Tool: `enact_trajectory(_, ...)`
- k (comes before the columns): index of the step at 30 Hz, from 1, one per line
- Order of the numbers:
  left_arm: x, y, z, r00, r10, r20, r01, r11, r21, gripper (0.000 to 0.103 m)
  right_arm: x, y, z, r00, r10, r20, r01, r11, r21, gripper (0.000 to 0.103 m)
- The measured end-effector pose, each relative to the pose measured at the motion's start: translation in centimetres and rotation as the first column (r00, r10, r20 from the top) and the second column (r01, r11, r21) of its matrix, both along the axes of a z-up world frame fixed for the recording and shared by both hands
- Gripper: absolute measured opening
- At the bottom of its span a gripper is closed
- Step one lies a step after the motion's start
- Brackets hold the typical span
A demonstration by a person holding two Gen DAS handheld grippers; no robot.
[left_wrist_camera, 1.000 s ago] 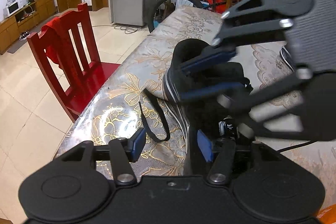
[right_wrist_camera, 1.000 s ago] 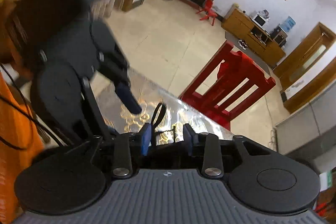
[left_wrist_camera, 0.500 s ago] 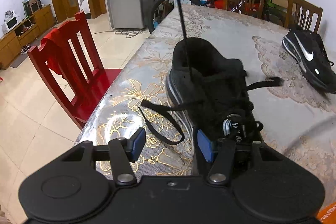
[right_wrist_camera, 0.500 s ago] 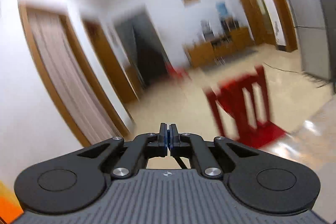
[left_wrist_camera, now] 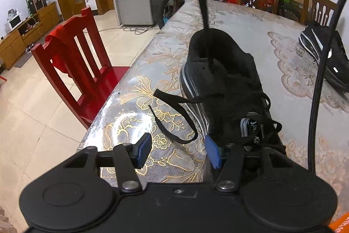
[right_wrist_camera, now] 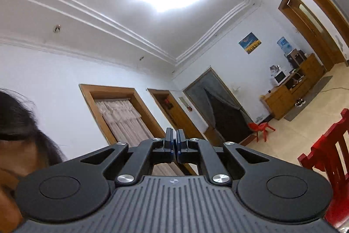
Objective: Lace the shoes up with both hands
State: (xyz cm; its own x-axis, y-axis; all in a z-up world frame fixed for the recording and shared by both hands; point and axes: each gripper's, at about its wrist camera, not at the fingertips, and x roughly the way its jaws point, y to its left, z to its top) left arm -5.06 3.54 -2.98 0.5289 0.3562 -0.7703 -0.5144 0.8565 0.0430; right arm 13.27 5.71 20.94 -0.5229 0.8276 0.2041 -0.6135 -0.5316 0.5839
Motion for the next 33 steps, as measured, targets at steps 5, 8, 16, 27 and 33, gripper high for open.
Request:
enact_trajectory(5, -1.4, 0.6, 0.5, 0.999, 0.043, 0.03, -0.041, 0.997, -0.062, 0.051, -2.9, 1.8, -2.8, 0.771, -0.365, 0.522, 0.451, 0.891, -0.043, 0.05)
enact_trajectory(8, -2.9, 1.2, 1.0, 0.996, 0.084, 0.037, -0.081, 0.993, -0.081, 0.052, -4.5, 2.1, -6.0, 0.577, -0.379, 0.724, 0.571, 0.821, -0.025, 0.054)
enact_trajectory(16, -6.9, 4.7, 1.2, 0.995, 0.09, 0.037, -0.087, 0.992, -0.087, 0.058, -7.4, 0.0, -15.7, 0.702, -0.045, 0.711, 0.458, 0.792, -0.403, 0.053)
enact_trajectory(27, -8.8, 15.1, -1.3, 0.979, -0.205, -0.002, 0.202, 0.967, -0.152, 0.058, -13.2, 7.1, -26.5, 0.715, -0.029, 0.699, 0.649, 0.4, -0.647, 0.044)
enact_trajectory(33, -8.5, 17.4, -1.3, 0.953, -0.302, 0.007, 0.299, 0.941, -0.157, 0.059, -14.1, 9.1, -29.0, 0.58, -0.061, 0.812, 0.788, 0.292, -0.541, 0.037)
